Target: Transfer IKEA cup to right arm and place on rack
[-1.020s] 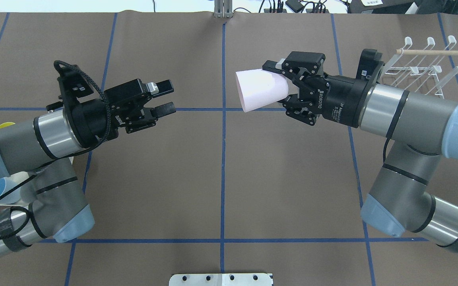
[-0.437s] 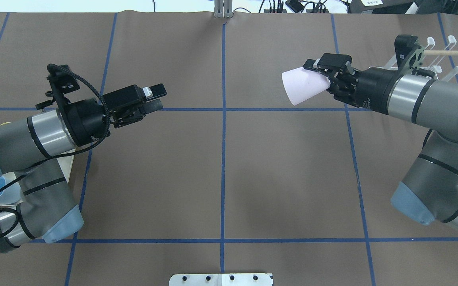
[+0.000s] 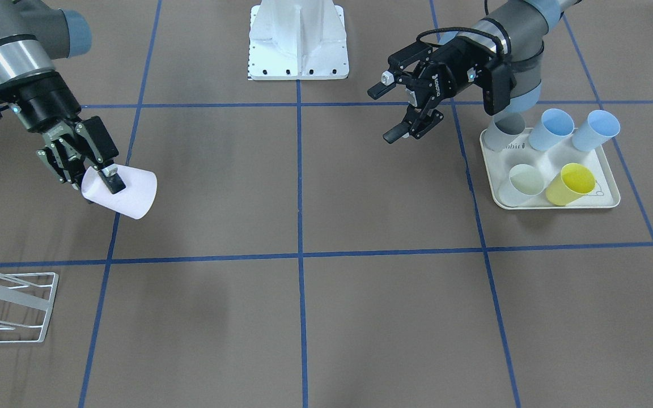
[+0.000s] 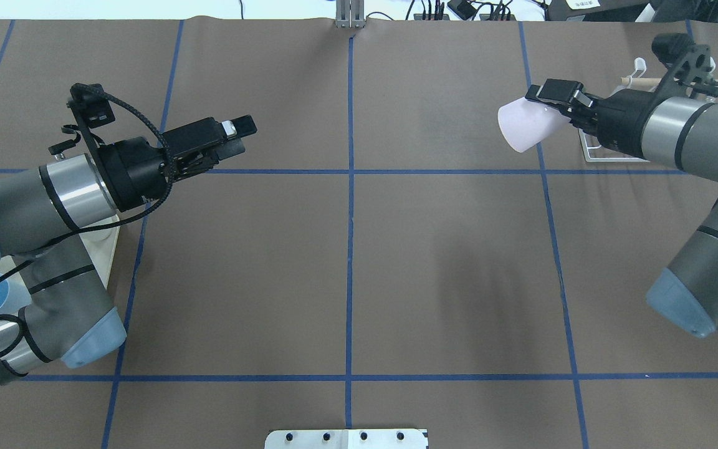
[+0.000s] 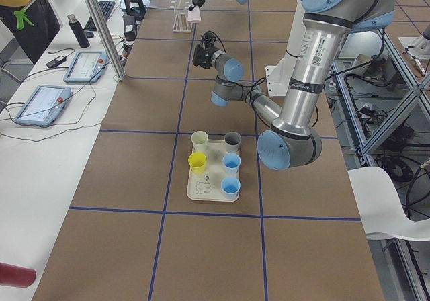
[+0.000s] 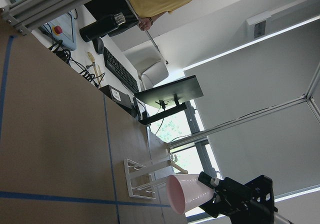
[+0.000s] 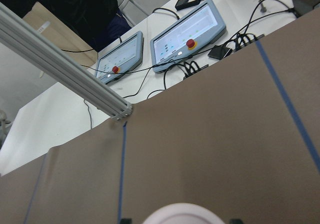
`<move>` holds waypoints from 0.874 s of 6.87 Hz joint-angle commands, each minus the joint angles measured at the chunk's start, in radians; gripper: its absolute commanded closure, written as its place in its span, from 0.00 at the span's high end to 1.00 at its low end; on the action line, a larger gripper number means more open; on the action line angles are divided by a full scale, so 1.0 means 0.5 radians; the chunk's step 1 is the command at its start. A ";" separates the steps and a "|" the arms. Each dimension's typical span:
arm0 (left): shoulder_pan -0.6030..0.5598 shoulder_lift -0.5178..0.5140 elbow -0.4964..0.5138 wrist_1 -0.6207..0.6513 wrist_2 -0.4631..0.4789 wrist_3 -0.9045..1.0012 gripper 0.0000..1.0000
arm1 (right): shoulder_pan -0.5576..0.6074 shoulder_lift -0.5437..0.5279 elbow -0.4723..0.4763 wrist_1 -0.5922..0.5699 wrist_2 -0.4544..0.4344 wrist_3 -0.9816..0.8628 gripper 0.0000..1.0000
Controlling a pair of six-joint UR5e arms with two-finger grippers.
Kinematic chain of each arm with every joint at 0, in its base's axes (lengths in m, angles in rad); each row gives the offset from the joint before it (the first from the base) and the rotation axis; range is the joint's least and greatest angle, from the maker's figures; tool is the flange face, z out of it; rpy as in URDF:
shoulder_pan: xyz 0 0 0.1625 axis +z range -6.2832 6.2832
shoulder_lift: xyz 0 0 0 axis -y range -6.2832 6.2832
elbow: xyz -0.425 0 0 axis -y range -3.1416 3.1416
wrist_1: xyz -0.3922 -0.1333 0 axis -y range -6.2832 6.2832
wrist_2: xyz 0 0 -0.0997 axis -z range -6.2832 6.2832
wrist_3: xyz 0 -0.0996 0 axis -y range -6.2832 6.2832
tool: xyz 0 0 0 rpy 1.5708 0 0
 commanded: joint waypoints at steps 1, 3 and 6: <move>-0.044 -0.011 -0.009 0.232 0.000 0.230 0.99 | 0.090 -0.230 0.028 -0.022 -0.130 -0.377 0.00; -0.072 0.001 -0.022 0.316 0.003 0.283 0.99 | 0.166 -0.369 0.071 -0.022 -0.265 -0.636 0.00; -0.072 0.007 -0.040 0.420 0.058 0.286 0.99 | 0.158 -0.406 0.080 -0.163 -0.640 -1.029 0.00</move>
